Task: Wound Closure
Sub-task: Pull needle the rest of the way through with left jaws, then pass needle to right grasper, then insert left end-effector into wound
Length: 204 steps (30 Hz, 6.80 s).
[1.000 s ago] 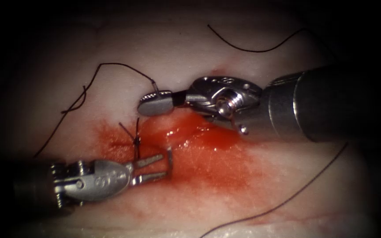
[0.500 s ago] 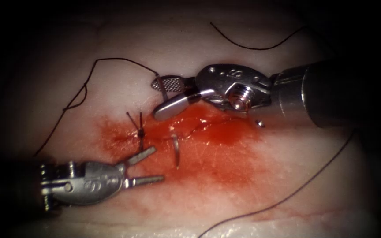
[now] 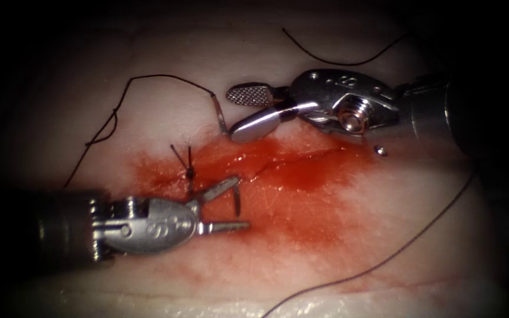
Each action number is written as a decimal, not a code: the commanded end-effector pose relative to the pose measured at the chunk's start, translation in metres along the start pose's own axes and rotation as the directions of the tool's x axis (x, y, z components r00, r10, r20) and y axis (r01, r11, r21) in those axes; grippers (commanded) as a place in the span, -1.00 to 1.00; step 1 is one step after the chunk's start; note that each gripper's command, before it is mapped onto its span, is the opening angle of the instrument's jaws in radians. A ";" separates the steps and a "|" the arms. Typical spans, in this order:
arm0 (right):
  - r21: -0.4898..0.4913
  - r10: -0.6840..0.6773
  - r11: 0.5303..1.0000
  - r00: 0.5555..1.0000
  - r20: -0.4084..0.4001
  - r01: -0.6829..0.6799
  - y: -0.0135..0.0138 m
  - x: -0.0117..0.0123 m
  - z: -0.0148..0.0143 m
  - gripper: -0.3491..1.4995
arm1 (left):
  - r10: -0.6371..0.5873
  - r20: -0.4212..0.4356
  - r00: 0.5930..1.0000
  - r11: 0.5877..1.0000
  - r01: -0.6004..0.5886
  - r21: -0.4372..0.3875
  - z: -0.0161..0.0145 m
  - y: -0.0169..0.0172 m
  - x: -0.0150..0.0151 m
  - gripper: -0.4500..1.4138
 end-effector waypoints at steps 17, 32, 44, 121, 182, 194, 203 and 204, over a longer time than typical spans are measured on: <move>-0.061 0.075 0.995 0.997 -0.004 -0.076 -0.0003 -0.0009 -0.0017 0.35 | -0.208 -0.080 0.975 0.972 0.197 -0.127 0.0010 -0.0014 -0.0003 -1.00; -0.051 0.129 0.990 0.992 0.004 -0.129 -0.0012 -0.0032 -0.0017 0.04 | -0.643 -0.016 0.766 0.693 0.573 -0.437 -0.0010 -0.0026 0.0018 -1.00; -0.046 0.154 0.987 0.987 0.040 -0.152 -0.0015 -0.0062 -0.0017 -0.05 | -0.729 0.046 0.683 0.562 0.636 -0.528 -0.0035 -0.0038 0.0051 -1.00; 0.052 0.530 0.845 0.846 0.053 -0.532 -0.0056 -0.0034 -0.0030 0.75 | 0.163 -0.149 0.975 0.982 -0.175 -0.071 -0.0023 -0.0018 0.0079 -1.00; 0.061 0.829 0.558 0.559 0.004 -0.828 -0.0043 -0.0031 -0.0001 -1.00 | -0.016 -0.180 0.984 0.998 0.004 -0.065 -0.0046 -0.0034 0.0085 0.69; 0.133 0.656 0.754 0.745 -0.120 -0.643 -0.0035 -0.0023 -0.0005 -1.00 | -0.304 -0.020 0.953 0.932 0.293 -0.213 -0.0066 -0.0058 0.0057 -1.00; 0.146 0.552 0.833 0.819 -0.154 -0.534 -0.0037 -0.0022 -0.0008 -1.00 | -0.264 0.177 0.948 0.914 0.304 -0.268 -0.0044 -0.0060 0.0047 -1.00; 0.149 0.542 0.839 0.826 -0.155 -0.523 -0.0038 -0.0022 -0.0009 -1.00 | -0.254 0.211 0.944 0.913 0.306 -0.270 -0.0039 -0.0059 0.0045 -1.00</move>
